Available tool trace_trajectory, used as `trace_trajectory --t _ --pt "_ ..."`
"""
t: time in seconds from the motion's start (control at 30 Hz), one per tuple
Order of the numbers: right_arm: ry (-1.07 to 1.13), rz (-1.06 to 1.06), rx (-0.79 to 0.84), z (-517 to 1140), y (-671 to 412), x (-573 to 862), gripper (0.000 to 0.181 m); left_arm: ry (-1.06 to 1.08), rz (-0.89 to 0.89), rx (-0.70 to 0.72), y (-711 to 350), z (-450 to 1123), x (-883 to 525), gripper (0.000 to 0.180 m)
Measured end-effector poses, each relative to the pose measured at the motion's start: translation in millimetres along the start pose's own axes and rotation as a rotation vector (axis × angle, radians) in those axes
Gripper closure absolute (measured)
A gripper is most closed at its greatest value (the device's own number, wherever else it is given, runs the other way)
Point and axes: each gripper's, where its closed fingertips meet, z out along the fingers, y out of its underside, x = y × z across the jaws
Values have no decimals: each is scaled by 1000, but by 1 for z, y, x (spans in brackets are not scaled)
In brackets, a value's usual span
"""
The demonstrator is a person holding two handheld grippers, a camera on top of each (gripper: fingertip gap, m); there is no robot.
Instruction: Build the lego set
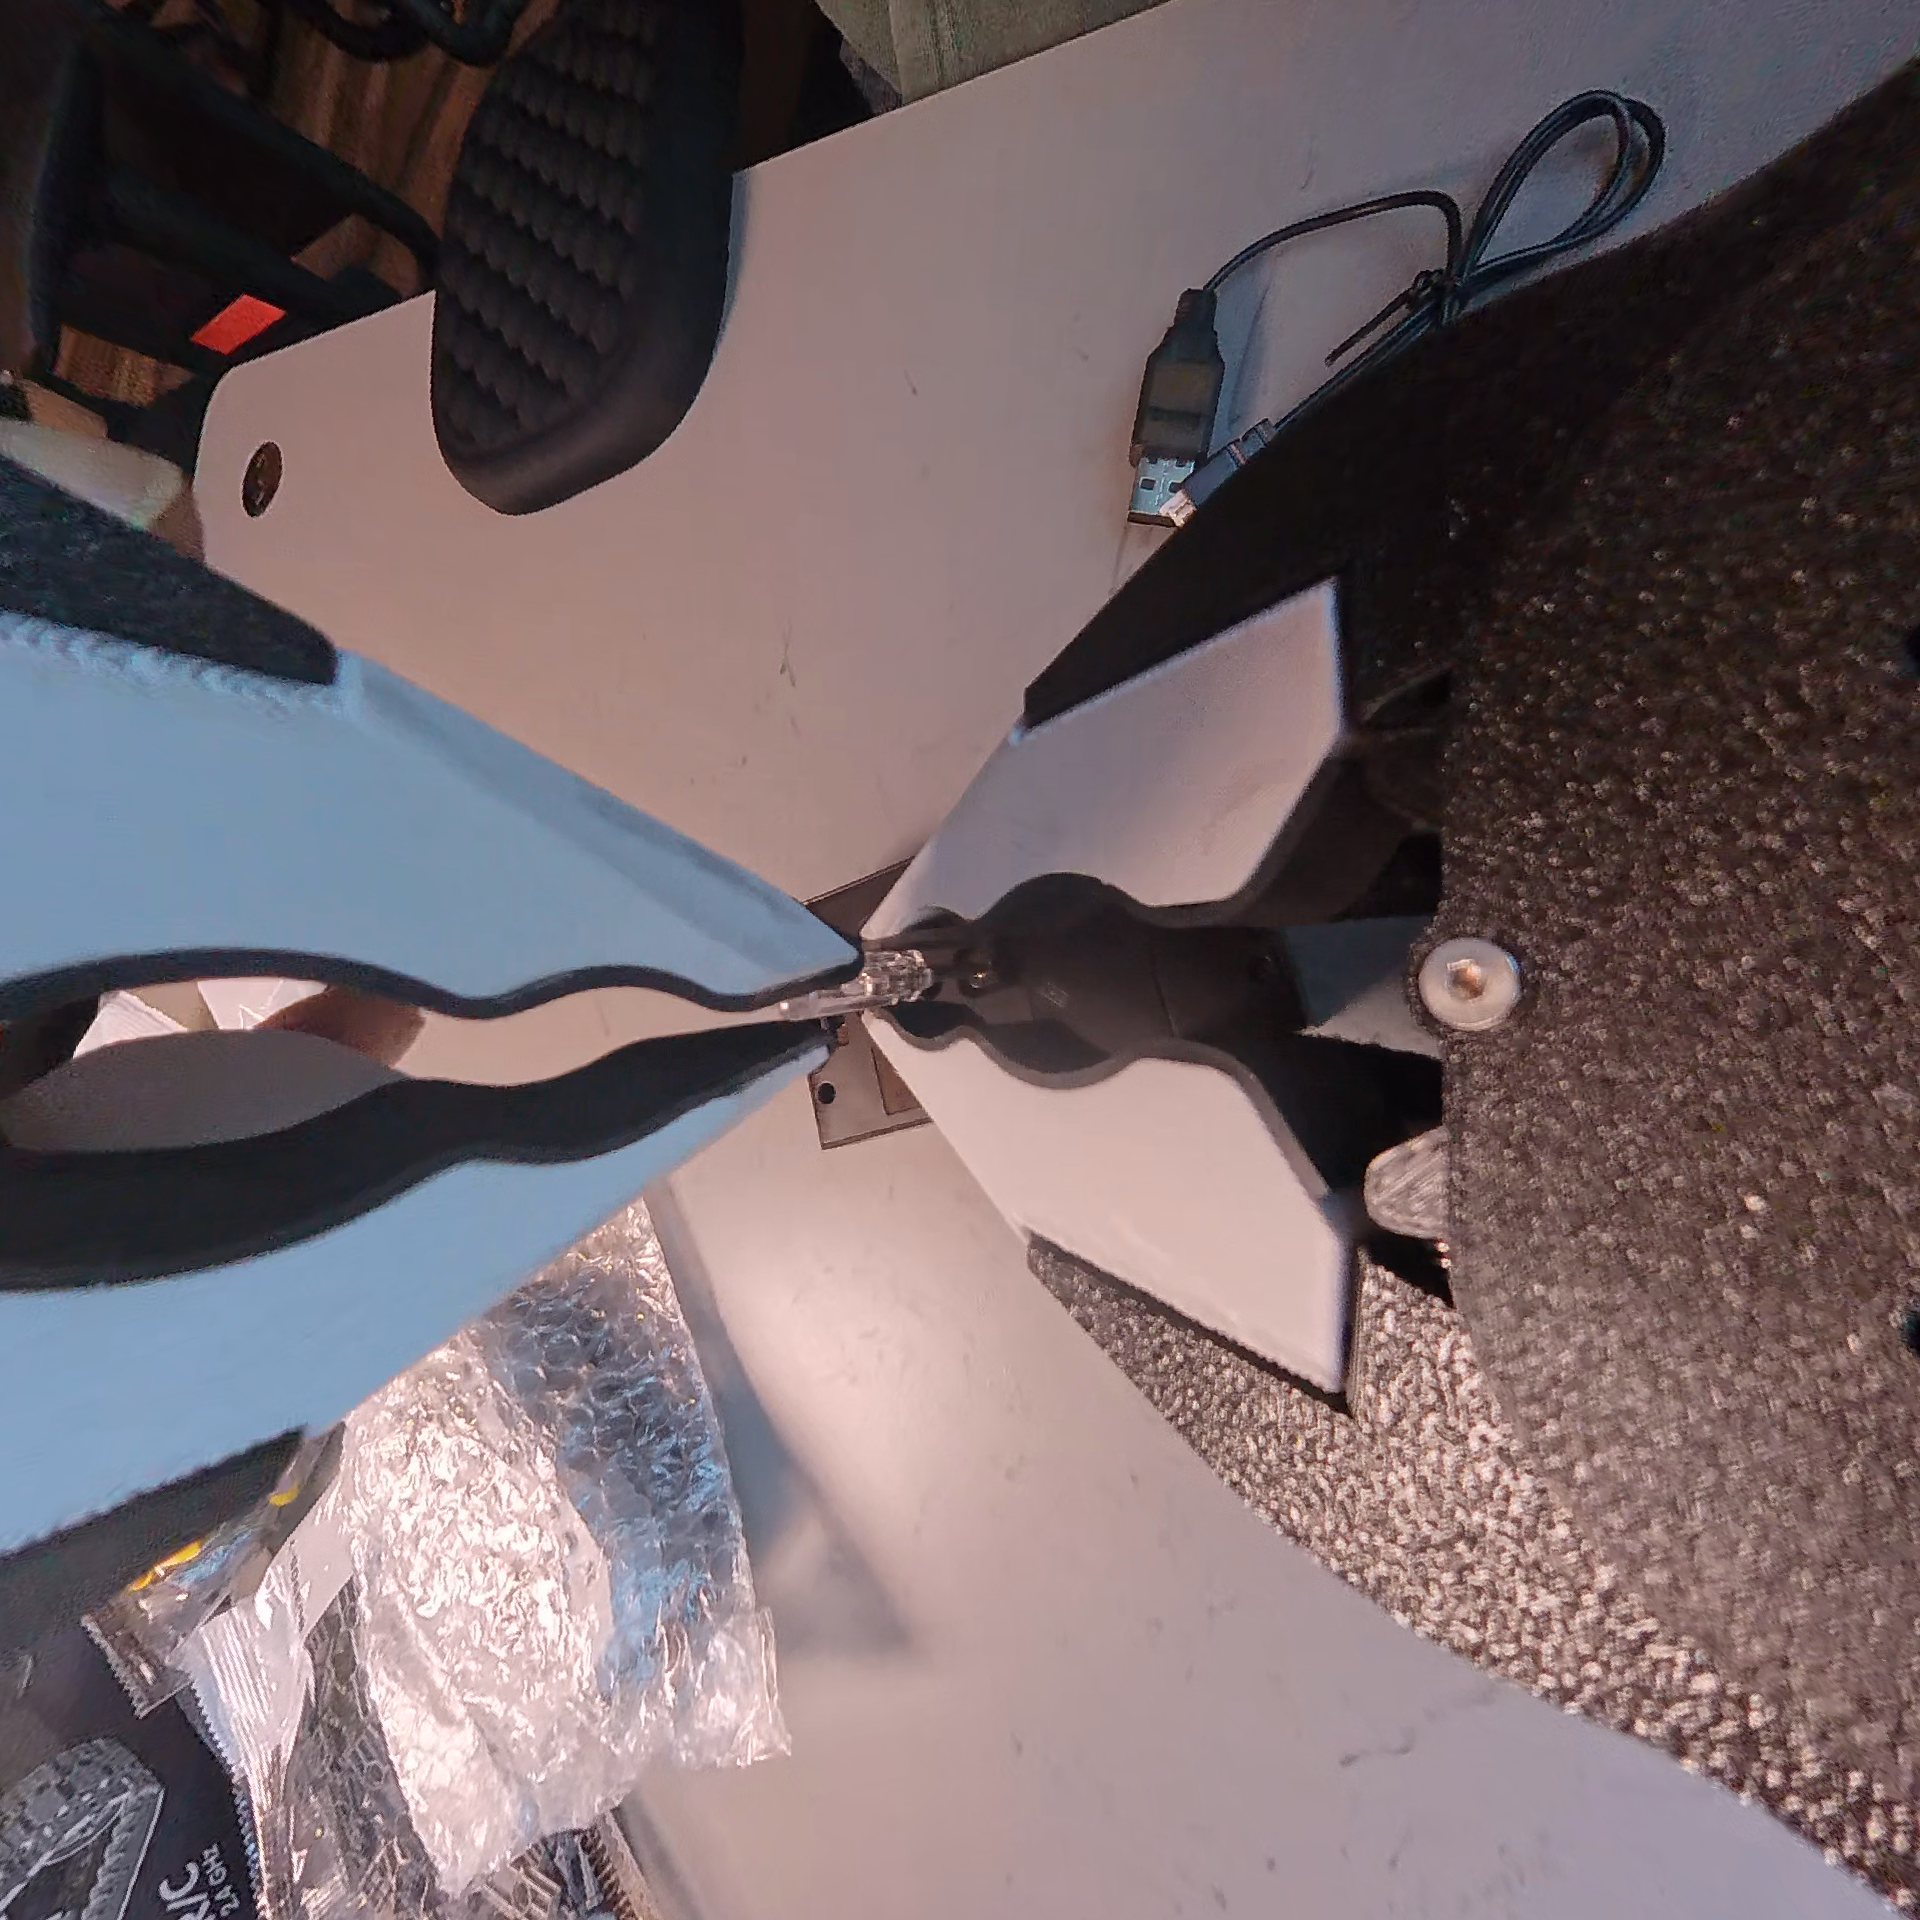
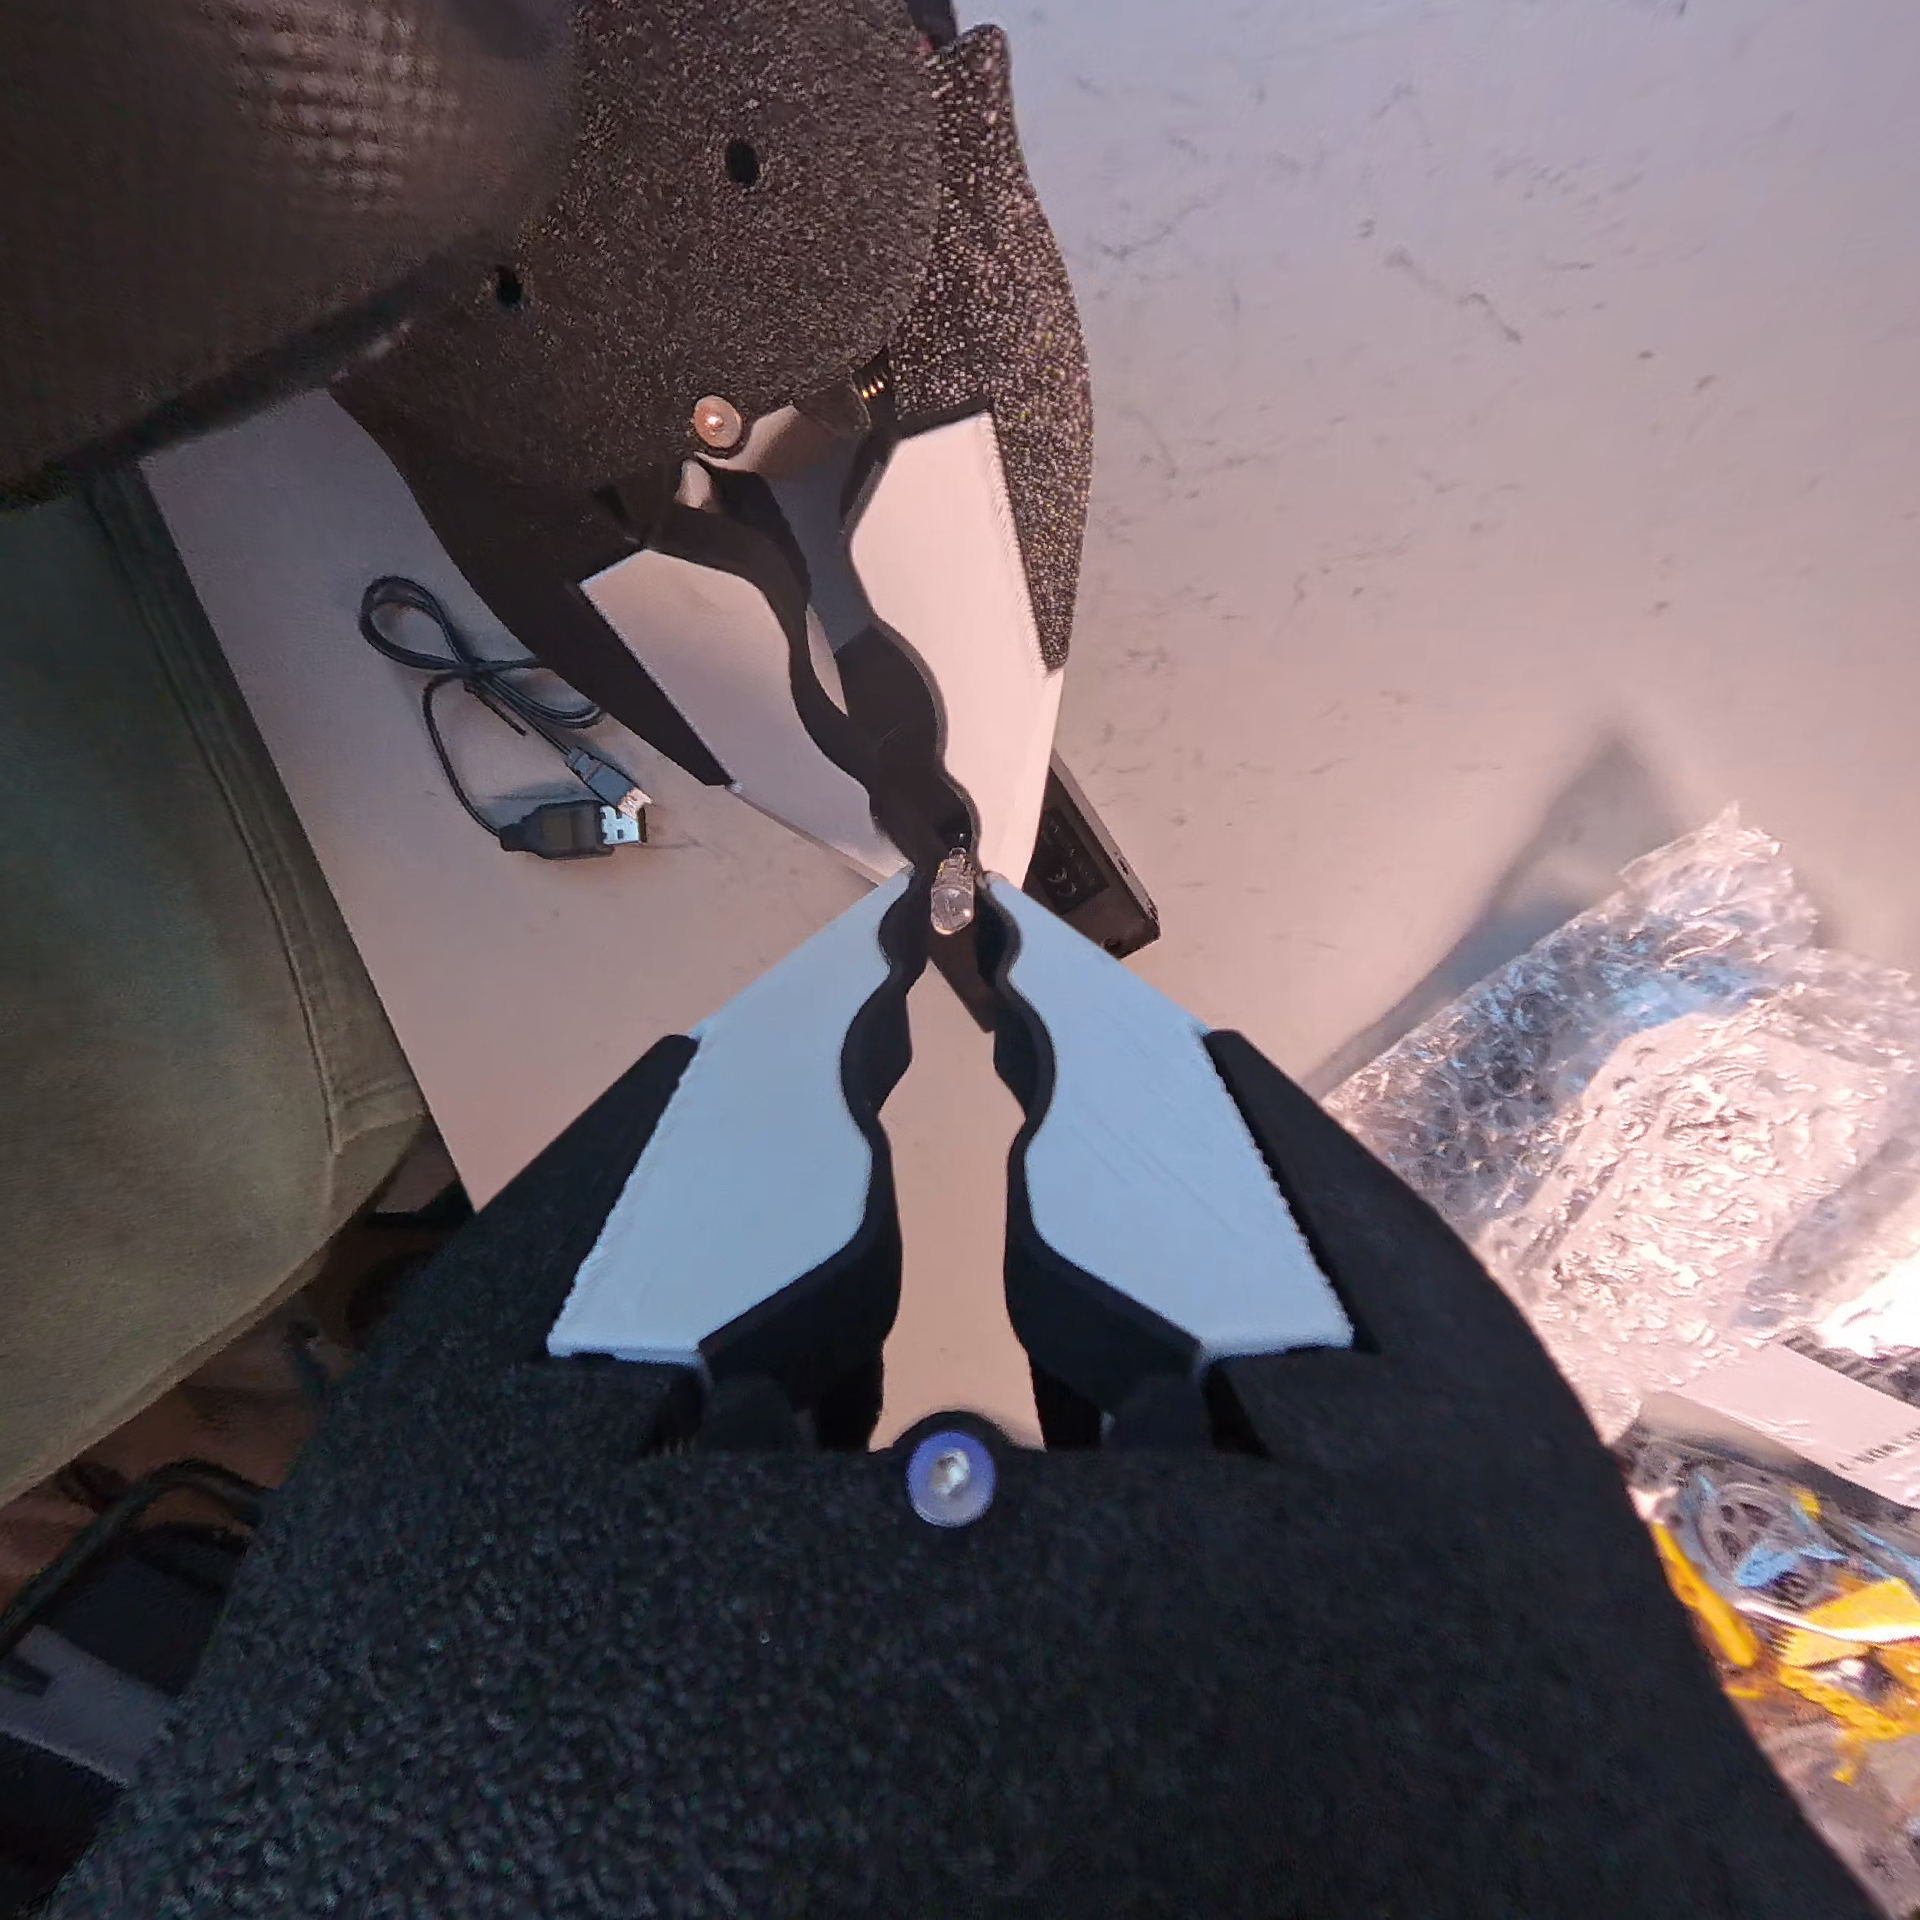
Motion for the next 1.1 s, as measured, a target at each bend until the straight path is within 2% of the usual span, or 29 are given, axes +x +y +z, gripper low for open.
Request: trace_trajectory --t 0.13,0.33,0.47,0.53,0.6,0.7,0.8,0.87,0.9,1.0,1.1 --pt "27 -156 -38 1 -2 0 176 3 -4 0 1 -1 0 172" --pt "79 -741 -83 3 -1 -11 176 30 6 20 -2 -4 3 164" --pt "163 -978 -160 1 2 -7 176 30 22 26 -2 -4 3 172" --pt "168 -885 -150 0 2 -5 175 18 21 25 -2 -4 2 173" --pt "159 -656 -98 -3 -1 0 160 15 11 25 -2 -5 1 173" --pt "80 -297 -30 -6 0 -2 156 3 1 26 -2 -5 -2 173" --pt "54 -79 -12 -1 5 0 152 -1 -2 26 -2 -5 -2 173" --pt "22 7 10 3 4 -2 167 -1 -1 26 -2 -5 -2 173" --pt "35 19 7 4 5 1 174 -2 0 26 -2 -5 -2 173" --pt "46 -96 -22 5 5 2 174 -4 0 25 -2 -5 -2 173" --pt "84 -457 -85 5 5 -2 174 15 1 20 -1 -5 0 165"
